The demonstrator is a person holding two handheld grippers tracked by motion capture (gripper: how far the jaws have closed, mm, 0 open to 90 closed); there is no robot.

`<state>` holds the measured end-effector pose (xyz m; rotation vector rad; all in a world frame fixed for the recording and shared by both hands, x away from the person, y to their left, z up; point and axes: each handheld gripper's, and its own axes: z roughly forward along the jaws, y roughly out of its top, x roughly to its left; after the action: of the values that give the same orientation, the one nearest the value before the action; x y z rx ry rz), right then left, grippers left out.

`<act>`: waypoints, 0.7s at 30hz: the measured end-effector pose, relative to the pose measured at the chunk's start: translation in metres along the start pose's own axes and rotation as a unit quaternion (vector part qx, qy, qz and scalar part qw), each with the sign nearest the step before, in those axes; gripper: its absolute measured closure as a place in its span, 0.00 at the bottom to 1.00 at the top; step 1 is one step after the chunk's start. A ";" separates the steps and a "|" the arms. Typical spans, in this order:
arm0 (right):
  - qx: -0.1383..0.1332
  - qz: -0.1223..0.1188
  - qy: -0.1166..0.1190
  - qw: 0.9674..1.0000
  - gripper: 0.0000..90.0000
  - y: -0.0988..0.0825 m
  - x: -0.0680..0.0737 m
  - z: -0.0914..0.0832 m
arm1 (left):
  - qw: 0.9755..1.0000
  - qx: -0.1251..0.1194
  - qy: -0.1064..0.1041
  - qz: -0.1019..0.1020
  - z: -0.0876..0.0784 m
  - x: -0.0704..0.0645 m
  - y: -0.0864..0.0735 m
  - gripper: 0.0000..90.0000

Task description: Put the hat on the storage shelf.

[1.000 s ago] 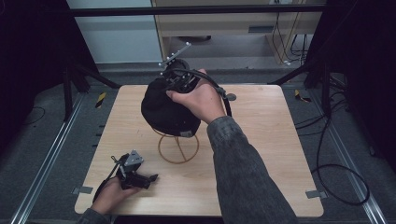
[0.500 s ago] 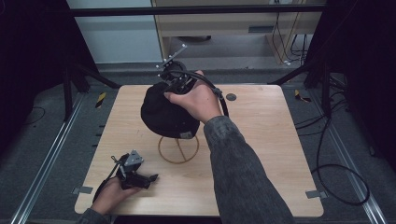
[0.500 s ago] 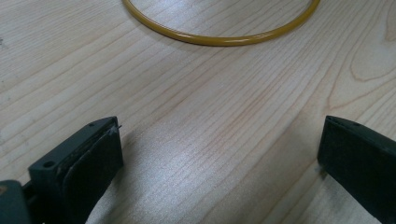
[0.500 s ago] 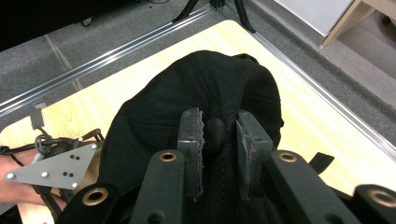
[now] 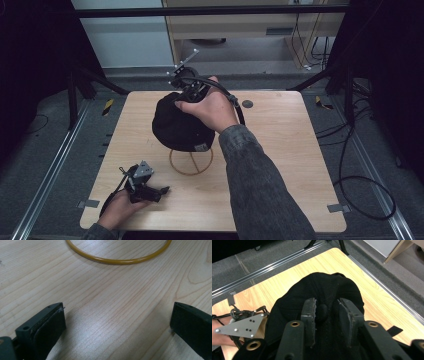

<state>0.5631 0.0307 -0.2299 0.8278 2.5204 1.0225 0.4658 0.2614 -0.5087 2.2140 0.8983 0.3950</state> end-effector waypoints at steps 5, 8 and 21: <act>0.007 0.005 0.001 1.000 0.60 -0.002 0.002 -0.001 | 1.000 0.001 0.001 0.000 0.000 0.000 0.000 0.00; 0.011 0.003 0.000 1.000 0.56 -0.004 0.004 -0.002 | 1.000 0.001 0.002 0.000 0.000 0.000 0.000 0.00; 0.000 0.013 -0.005 1.000 0.51 -0.013 0.001 -0.012 | 1.000 -0.001 0.003 -0.002 0.000 0.000 0.000 0.00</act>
<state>0.5511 0.0172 -0.2309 0.8646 2.5071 1.0235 0.4659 0.2608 -0.5088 2.2096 0.9039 0.4000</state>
